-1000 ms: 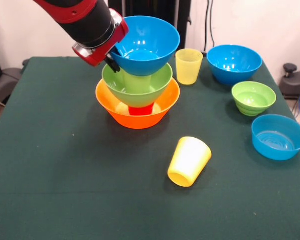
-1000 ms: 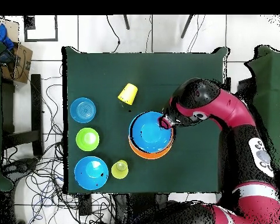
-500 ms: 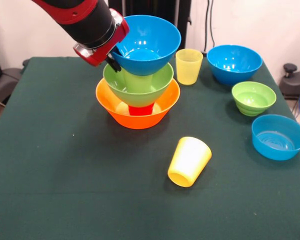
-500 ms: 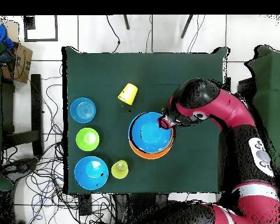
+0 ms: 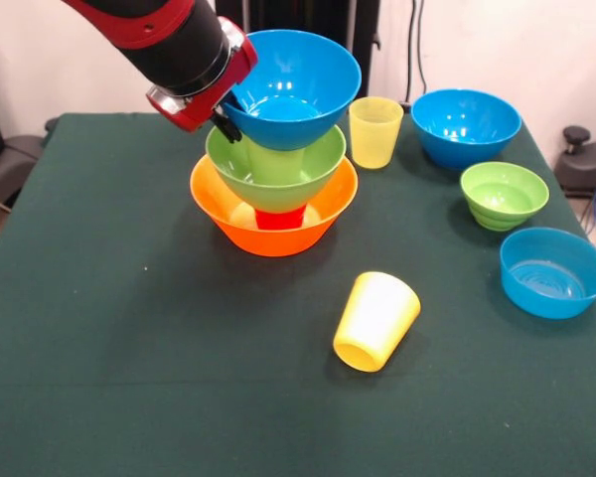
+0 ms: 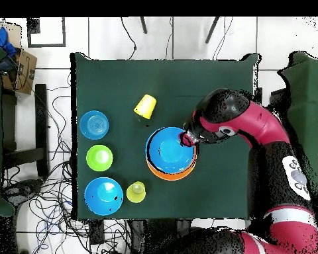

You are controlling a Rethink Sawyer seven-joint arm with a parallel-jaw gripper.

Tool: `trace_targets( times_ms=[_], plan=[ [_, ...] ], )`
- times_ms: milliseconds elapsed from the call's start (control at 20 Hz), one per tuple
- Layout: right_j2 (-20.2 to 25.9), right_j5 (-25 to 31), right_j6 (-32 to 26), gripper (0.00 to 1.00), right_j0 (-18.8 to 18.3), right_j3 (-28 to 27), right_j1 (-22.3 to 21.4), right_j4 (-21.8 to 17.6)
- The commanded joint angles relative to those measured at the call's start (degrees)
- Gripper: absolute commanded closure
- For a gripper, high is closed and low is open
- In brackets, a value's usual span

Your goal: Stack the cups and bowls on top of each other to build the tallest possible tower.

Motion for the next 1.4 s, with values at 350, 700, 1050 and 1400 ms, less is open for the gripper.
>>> trace_targets(
  times_ms=[350, 700, 1050, 1400],
  plan=[
    [3.0, 4.05, 10.24, 1.0, 1.24, 1.69, 2.02, 1.06],
    [2.91, 2.9, 10.13, 1.0, 1.1, 2.72, 1.87, 1.13],
    [2.29, 1.22, 10.81, 1.0, 1.39, 3.64, 1.75, 0.78],
    [2.45, 0.57, 10.75, 0.0, 1.74, 3.42, 1.88, 0.63]
  ],
)
